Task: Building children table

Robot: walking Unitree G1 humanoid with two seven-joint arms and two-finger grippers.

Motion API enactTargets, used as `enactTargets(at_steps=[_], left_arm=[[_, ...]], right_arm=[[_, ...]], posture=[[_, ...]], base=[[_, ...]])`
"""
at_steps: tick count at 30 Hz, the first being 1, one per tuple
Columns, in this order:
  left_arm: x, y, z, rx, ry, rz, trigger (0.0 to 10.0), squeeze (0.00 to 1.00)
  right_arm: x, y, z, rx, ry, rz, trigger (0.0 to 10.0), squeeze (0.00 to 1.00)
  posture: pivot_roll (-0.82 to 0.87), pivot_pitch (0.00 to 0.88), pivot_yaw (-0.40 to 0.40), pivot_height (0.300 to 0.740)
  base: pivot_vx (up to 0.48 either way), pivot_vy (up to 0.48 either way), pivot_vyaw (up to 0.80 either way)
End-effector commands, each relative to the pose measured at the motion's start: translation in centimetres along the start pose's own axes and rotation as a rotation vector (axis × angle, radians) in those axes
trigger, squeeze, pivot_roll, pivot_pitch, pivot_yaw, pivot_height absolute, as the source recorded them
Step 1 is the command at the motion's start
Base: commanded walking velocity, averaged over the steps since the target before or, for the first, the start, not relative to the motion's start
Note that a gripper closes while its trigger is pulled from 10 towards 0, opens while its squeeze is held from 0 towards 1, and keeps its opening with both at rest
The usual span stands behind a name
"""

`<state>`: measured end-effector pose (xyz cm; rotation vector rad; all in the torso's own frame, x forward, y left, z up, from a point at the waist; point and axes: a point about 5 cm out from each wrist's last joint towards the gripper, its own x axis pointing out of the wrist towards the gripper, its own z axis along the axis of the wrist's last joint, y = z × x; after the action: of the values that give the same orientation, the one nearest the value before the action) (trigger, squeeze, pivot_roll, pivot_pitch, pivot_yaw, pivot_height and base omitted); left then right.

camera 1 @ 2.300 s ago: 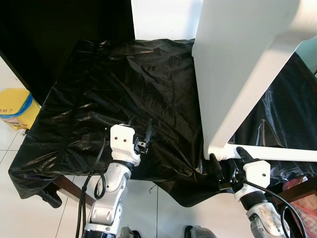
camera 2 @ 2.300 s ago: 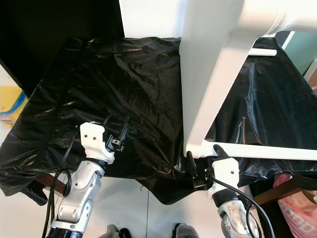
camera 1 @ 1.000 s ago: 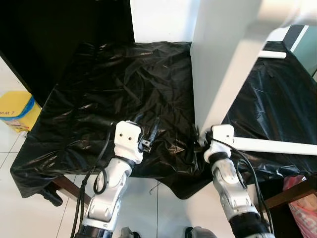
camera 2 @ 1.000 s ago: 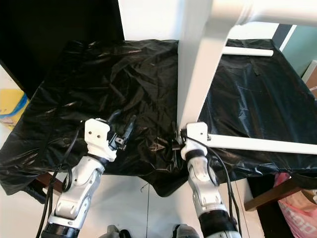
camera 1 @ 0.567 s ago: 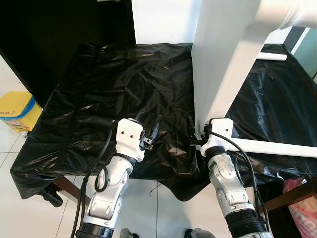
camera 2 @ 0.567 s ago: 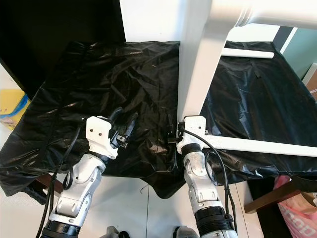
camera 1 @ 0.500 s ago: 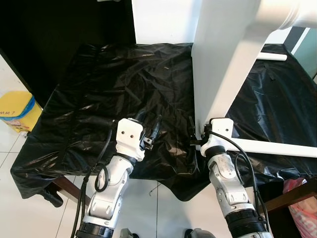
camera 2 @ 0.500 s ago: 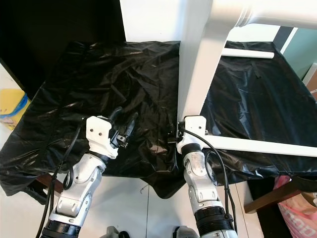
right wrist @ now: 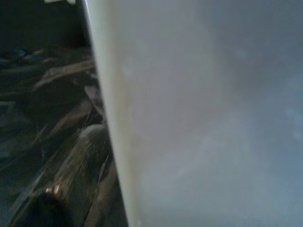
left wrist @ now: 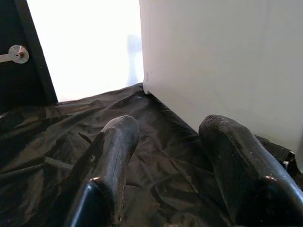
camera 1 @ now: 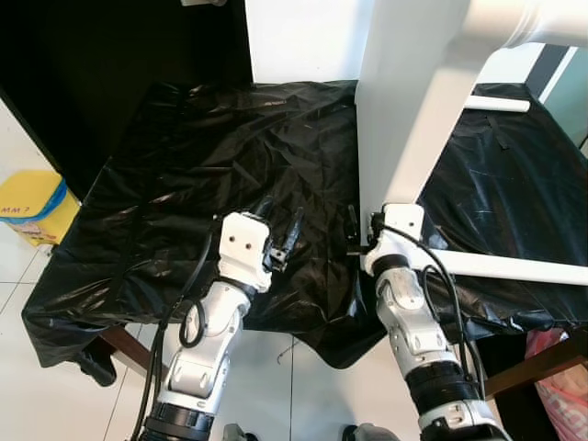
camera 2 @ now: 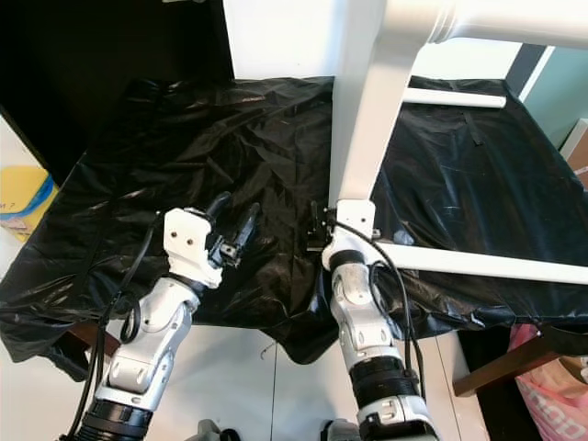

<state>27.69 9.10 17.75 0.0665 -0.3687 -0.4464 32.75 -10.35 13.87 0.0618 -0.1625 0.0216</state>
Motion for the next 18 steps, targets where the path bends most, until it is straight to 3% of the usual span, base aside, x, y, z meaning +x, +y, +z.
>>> enactTargets(at_steps=[1, 4, 5, 7, 8, 9, 10, 18], left_arm=[[0.0, -0.2, 0.1, 0.006, -0.004, -0.036, 10.0, 0.0], [0.4, -0.2, 0.7, 0.005, -0.024, -0.038, 10.0, 0.0], [0.5, -0.2, 0.9, 0.007, -0.03, -0.039, 10.0, 0.0], [0.5, -0.2, 1.0, 0.009, -0.034, -0.04, 10.0, 0.0], [0.7, -0.1, 1.2, 0.009, -0.041, -0.036, 10.0, 0.0], [0.7, -0.1, 1.2, 0.009, -0.041, -0.036, 10.0, 0.0], [0.9, 0.2, 1.7, 0.006, -0.057, -0.026, 10.0, 0.0], [1.1, 1.2, 2.2, 0.011, -0.076, 0.024, 10.0, 0.0]], right_arm=[[0.1, -0.1, -0.6, 0.005, 0.038, -0.006, 10.0, 0.0], [0.6, 0.2, -0.8, 0.017, 0.054, 0.001, 10.0, 0.0], [0.7, 0.3, -0.7, 0.015, 0.054, 0.0, 6.2, 0.0], [0.8, 0.4, -0.7, 0.014, 0.054, -0.001, 6.2, 0.0], [0.8, 0.5, -0.6, 0.01, 0.052, 0.005, 2.1, 0.0], [0.8, 0.5, -0.6, 0.01, 0.052, 0.005, 2.1, 0.0], [0.9, 0.8, -0.6, 0.0, 0.045, 0.024, 0.0, 0.0], [0.5, 2.2, -0.3, -0.012, 0.013, 0.108, 0.0, 0.0]], posture=[[-0.09, 0.073, 0.005, 0.74], [-0.08, 0.08, 0.002, 0.74], [-0.08, 0.082, 0.001, 0.74], [-0.08, 0.082, 0.001, 0.74], [-0.08, 0.087, -0.001, 0.74], [-0.08, 0.087, -0.001, 0.74], [-0.08, 0.09, -0.002, 0.74], [-0.08, 0.101, -0.012, 0.74]], base=[[0.0, 0.0, 0.0], [0.0, 0.0, 0.0], [0.0, 0.0, 0.0], [0.0, 0.0, 0.0], [0.0, 0.0, 0.0], [0.0, 0.0, 0.0], [0.0, 0.0, 0.0], [0.0, 0.0, 0.0]])
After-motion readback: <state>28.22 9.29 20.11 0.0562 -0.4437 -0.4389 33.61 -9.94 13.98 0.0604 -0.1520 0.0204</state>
